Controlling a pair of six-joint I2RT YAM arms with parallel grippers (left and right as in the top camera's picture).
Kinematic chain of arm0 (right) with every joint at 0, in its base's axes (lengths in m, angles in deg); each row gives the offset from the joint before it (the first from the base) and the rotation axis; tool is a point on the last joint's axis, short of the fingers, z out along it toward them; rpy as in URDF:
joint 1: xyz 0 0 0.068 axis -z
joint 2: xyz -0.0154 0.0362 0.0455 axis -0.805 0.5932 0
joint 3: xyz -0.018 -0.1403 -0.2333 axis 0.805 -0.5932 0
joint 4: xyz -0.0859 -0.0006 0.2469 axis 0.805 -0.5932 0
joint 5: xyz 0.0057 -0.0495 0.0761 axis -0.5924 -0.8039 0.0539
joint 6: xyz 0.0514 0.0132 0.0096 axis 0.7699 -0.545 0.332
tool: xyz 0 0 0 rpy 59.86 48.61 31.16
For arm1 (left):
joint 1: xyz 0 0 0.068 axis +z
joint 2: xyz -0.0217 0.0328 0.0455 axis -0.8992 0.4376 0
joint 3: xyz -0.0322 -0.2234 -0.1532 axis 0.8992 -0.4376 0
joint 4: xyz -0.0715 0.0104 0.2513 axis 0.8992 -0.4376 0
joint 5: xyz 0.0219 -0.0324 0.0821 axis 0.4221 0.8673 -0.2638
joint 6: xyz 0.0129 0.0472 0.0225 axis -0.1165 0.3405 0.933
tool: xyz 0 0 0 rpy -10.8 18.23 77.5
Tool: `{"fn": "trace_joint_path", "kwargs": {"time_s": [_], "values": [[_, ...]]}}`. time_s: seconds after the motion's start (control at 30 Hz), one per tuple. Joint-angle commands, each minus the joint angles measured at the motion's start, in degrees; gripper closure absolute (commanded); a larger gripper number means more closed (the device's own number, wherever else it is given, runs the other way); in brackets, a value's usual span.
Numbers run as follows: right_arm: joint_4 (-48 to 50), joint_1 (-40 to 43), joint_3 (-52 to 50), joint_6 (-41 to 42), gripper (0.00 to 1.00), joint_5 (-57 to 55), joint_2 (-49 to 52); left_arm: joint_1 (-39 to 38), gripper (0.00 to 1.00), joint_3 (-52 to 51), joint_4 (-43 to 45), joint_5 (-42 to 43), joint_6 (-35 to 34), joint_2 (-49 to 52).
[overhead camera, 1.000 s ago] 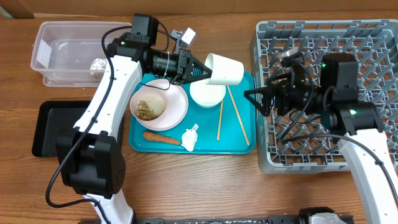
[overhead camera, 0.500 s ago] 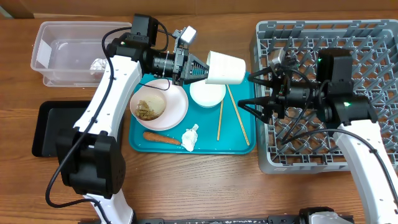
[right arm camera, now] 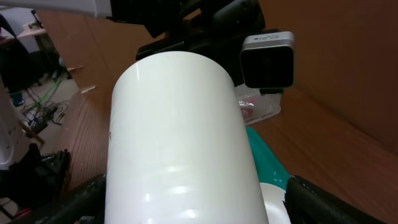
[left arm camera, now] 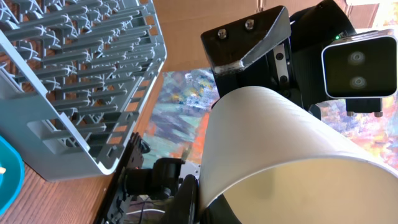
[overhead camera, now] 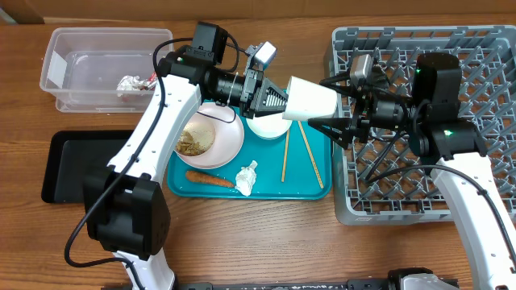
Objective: Sort waste into correct bins and load items into the dishwasher
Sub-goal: 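Hand the paper cup from the left gripper to the right gripper, then place the paper cup into the dish rack with the right gripper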
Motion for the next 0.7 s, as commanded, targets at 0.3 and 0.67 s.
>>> {"fn": "trace_joint_path", "kwargs": {"time_s": [0.3,0.67], "values": [[0.3,-0.1,1.3,-0.7,0.29,1.0,0.0,-0.1,0.96,0.8,0.1,0.0,0.6,-1.4],[-0.2,-0.1,1.3,-0.7,0.39,0.9,0.0,-0.1,0.76,0.8,0.5,0.0,0.7,-1.4]]}}
